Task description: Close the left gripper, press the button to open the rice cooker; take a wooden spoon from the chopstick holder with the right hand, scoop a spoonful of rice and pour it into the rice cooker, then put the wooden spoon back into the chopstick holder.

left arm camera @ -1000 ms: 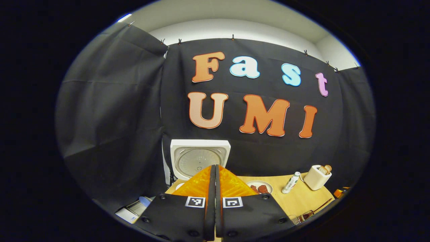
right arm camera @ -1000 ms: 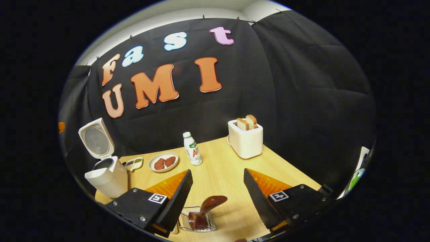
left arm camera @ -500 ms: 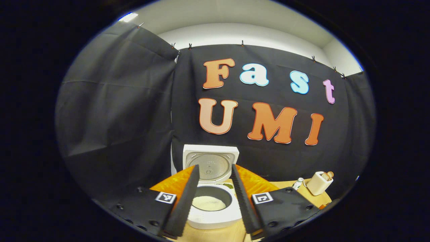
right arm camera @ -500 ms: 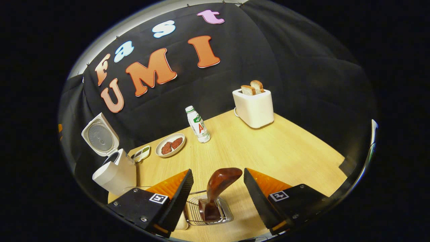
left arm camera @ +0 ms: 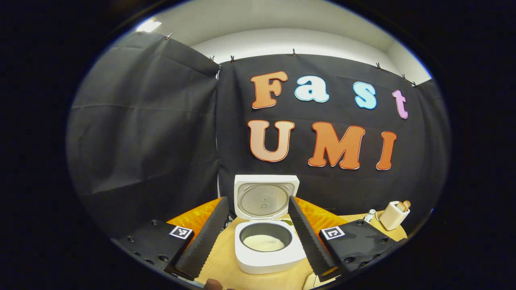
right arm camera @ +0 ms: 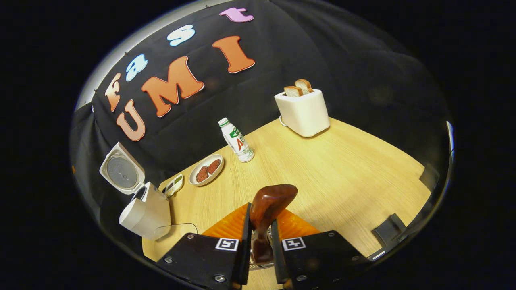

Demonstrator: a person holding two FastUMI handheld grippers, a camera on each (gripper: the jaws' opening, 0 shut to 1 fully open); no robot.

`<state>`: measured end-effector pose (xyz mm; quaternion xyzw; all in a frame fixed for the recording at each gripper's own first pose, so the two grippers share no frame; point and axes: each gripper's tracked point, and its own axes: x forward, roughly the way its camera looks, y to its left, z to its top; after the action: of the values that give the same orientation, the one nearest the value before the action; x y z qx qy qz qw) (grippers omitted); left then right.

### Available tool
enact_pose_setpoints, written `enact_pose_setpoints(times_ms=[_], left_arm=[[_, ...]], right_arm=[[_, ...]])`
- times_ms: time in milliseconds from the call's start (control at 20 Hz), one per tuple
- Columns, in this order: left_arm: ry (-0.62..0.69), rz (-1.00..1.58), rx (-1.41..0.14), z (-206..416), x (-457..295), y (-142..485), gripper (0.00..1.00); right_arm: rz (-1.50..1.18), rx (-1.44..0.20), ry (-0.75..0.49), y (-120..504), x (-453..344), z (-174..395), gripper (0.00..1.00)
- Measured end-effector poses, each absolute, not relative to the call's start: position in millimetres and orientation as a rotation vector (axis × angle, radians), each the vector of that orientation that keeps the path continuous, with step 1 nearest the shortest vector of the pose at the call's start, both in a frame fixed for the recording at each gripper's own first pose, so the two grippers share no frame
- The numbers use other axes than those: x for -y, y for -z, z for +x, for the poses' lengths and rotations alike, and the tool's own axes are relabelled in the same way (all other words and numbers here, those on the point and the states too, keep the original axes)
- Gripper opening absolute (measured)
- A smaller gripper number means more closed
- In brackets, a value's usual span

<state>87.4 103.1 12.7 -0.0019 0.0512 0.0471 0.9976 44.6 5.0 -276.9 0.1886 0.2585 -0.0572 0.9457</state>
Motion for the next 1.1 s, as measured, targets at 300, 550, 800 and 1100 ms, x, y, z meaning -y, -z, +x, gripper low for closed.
enact_pose_setpoints(times_ms=[300,550,800,1100], left_arm=[[-0.100,0.030,-0.125,78,-117,-3,1.00],[-0.082,0.022,-0.102,72,-123,-12,1.00],[-0.051,0.027,-0.077,69,-130,-20,1.00],[-0.013,0.016,-0.072,69,-140,-21,1.00]], right_arm=[[0.350,-0.516,0.133,270,-11,43,0.07],[0.242,-0.466,0.116,243,-21,46,0.00],[0.161,-0.387,0.109,200,-30,44,0.00],[0.076,-0.269,0.055,140,-68,42,0.00]])
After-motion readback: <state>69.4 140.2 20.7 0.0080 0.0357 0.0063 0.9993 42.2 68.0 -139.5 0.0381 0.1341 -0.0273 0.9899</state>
